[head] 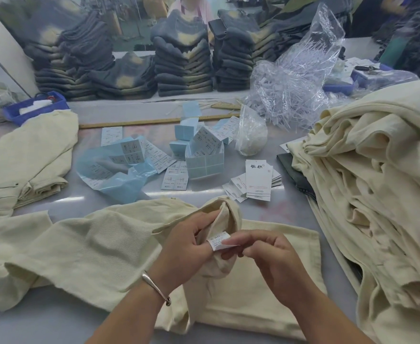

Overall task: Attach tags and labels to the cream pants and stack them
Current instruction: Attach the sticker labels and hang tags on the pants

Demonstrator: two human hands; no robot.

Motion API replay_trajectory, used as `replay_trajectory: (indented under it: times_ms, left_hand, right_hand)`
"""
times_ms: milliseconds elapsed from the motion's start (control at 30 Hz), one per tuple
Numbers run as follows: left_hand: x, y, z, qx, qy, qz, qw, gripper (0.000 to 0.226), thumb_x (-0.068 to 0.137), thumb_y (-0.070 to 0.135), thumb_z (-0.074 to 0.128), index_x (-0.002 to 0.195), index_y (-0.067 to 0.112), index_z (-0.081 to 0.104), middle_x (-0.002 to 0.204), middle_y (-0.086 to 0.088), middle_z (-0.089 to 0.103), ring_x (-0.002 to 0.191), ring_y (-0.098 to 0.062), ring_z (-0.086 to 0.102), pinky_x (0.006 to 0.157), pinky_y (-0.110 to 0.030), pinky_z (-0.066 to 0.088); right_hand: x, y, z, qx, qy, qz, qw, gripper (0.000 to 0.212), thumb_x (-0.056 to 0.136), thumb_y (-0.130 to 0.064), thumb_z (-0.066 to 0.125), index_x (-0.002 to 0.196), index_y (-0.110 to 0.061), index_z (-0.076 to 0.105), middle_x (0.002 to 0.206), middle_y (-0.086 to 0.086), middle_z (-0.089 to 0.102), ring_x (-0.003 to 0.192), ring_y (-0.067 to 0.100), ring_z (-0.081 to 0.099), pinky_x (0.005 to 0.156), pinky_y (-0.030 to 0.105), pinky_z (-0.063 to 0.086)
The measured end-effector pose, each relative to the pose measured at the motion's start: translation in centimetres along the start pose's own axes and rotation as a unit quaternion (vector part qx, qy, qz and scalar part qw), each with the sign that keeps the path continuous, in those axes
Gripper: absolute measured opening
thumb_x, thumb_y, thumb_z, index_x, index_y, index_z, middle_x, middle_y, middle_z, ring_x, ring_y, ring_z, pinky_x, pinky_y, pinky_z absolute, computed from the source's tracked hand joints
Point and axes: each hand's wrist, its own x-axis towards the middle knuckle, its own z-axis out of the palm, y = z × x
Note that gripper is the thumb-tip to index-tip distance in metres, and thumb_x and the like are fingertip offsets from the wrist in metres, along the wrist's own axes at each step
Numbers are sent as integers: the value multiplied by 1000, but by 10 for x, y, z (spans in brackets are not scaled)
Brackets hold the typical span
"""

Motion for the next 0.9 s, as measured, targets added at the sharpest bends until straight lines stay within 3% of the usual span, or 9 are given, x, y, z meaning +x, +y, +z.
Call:
replay_trajectory:
  times_ms: [133,233,333,433,633,767,900]
  left_hand:
    - [3,2,-3,-5,-3,-1,1000,54,67,14,65,119,31,67,106,13,72,100,-3,66,85,-16,48]
    - [4,1,-4,-2,-10,-3,1000,59,67,4,60,120,29,67,109,12,72,103,-4,65,88,-18,49]
    - [4,2,-5,-14,-9,2,1000,58,69,0,62,118,33,67,110,16,71,103,-1,65,85,-13,48]
    - [5,1,-7,-38,-14,-2,999,56,74,-5,65,117,31,67,111,17,71,104,0,65,85,-13,47]
    - [6,2,-9,-70,-18,-6,997,46,74,10,68,115,30,69,111,12,72,106,-7,66,87,-19,50]
    - [6,4,-12,-81,-21,3,996,45,75,10,74,116,28,70,111,10,72,107,-9,66,89,-19,50]
    - [5,5,-14,-94,-18,6,995,46,73,11,74,117,22,69,111,9,73,104,-7,67,83,-15,49]
  right_hand:
    - [4,1,3,32,34,21,999,26,79,-25,65,80,-2,78,79,22,72,74,23,65,69,23,43]
    - [6,2,3,29,46,33,998,16,65,-10,79,79,-3,77,75,16,72,72,17,67,68,21,48]
    - [4,0,3,29,42,34,998,29,57,-3,83,85,-5,78,84,17,74,81,21,70,74,23,53]
    - [2,-2,6,32,31,25,999,34,58,-1,79,93,-6,77,89,19,74,82,21,71,74,23,54]
    - [-1,-4,10,30,38,-1,999,33,64,5,77,95,-6,77,88,24,73,80,27,72,73,22,53]
    - [-3,-7,11,17,36,-20,999,24,74,-9,67,95,-4,77,87,23,73,82,25,71,72,17,47]
    - [-3,-6,14,40,37,-19,998,26,81,-22,65,93,-2,76,91,24,72,84,32,70,71,20,45]
